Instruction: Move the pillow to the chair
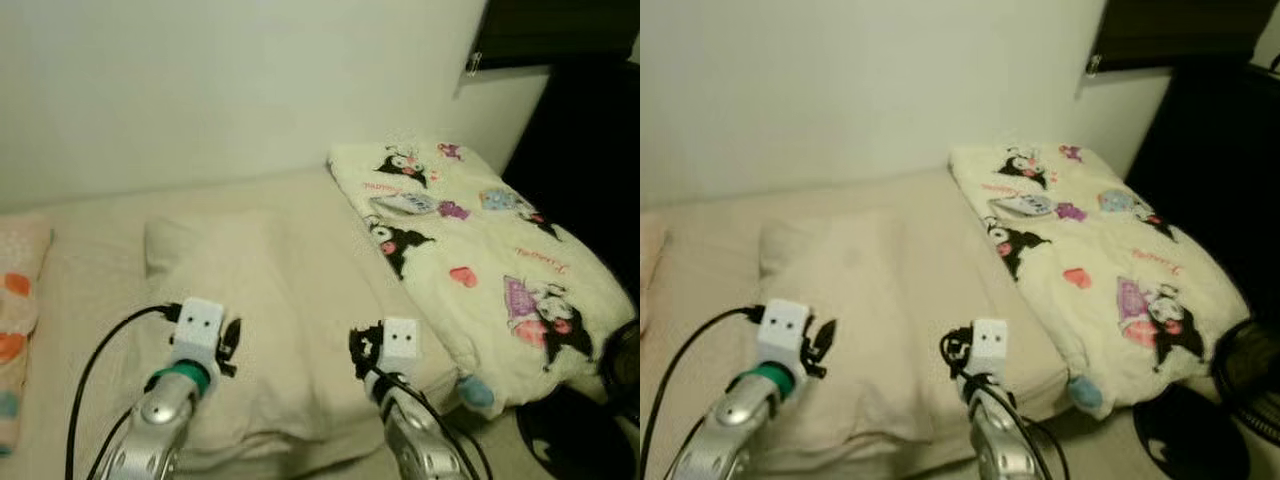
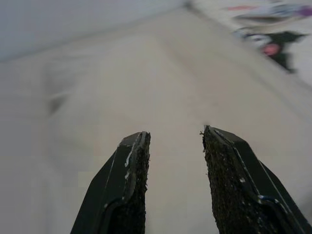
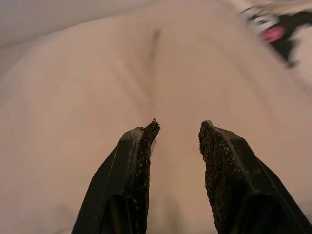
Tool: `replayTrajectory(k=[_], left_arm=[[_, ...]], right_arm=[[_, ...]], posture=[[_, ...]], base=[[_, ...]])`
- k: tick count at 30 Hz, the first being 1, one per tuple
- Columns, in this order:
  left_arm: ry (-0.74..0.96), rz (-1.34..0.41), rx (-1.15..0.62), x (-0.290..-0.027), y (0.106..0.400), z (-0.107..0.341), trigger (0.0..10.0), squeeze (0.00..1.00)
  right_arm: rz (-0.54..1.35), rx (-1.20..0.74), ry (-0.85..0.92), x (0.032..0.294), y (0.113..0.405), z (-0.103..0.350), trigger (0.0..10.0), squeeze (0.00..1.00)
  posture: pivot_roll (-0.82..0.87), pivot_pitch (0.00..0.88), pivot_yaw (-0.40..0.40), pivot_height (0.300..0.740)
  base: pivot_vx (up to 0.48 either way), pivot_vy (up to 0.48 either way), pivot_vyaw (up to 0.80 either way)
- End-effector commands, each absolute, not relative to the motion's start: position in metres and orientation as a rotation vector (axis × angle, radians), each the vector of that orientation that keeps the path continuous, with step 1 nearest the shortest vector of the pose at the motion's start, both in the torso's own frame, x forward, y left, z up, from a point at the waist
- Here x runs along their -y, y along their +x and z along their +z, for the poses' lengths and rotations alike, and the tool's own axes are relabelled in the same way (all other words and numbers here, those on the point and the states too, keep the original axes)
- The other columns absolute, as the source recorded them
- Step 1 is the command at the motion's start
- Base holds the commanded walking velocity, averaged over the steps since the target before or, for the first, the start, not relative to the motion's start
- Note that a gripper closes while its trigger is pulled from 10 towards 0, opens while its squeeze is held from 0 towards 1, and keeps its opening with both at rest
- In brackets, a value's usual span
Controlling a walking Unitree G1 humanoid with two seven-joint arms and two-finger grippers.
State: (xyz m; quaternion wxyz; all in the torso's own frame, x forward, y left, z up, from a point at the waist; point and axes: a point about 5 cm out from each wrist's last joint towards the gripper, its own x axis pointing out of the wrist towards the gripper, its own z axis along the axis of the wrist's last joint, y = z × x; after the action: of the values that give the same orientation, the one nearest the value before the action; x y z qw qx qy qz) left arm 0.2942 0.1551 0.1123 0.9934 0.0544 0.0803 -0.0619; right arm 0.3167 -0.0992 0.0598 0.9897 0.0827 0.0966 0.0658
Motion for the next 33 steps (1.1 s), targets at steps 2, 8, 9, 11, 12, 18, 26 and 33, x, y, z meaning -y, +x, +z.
replayTrajectory(k=[2,8,9,11,12,18,26,33], left_arm=[[0.110,-0.119,-0.187,-0.153,0.294,0.106,10.0,0.00],[0.088,-0.084,-0.189,-0.157,0.294,0.105,10.0,0.00],[0.088,-0.084,-0.189,-0.157,0.294,0.105,10.0,0.00],[0.033,-0.053,-0.193,-0.161,0.293,0.105,10.0,0.00],[-0.003,-0.029,-0.198,-0.164,0.293,0.106,10.0,0.00],[0.024,-0.024,-0.196,-0.167,0.291,0.104,10.0,0.00],[0.041,-0.042,-0.209,-0.165,0.292,0.101,10.0,0.00],[0.043,-0.082,-0.209,-0.157,0.296,0.101,10.0,0.00]], right_arm=[[0.124,-0.212,0.165,0.102,0.315,0.056,10.0,0.00],[0.117,-0.211,0.159,0.104,0.315,0.056,10.0,0.00],[0.117,-0.211,0.159,0.104,0.315,0.056,10.0,0.00],[0.122,-0.214,0.157,0.103,0.315,0.055,10.0,0.00],[0.125,-0.218,0.156,0.103,0.315,0.055,10.0,0.00],[0.128,-0.219,0.153,0.103,0.315,0.055,10.0,0.00],[0.120,-0.217,0.147,0.106,0.320,0.058,10.0,0.00],[0.077,-0.219,0.177,0.112,0.316,0.056,10.0,0.00]], posture=[[0.10,0.002,0.030,0.740],[0.09,0.008,0.017,0.740],[0.09,0.008,0.017,0.740],[0.10,0.019,0.001,0.740],[0.10,0.020,-0.005,0.740],[0.09,0.019,-0.019,0.740],[0.06,0.019,0.001,0.740],[0.05,0.023,0.010,0.740]], base=[[0.000,0.000,0.80],[0.000,0.000,0.80],[0.000,0.000,0.80],[0.000,0.000,0.80],[0.000,0.000,0.80],[0.000,0.000,0.80],[0.000,0.000,0.78],[0.000,0.000,0.09]])
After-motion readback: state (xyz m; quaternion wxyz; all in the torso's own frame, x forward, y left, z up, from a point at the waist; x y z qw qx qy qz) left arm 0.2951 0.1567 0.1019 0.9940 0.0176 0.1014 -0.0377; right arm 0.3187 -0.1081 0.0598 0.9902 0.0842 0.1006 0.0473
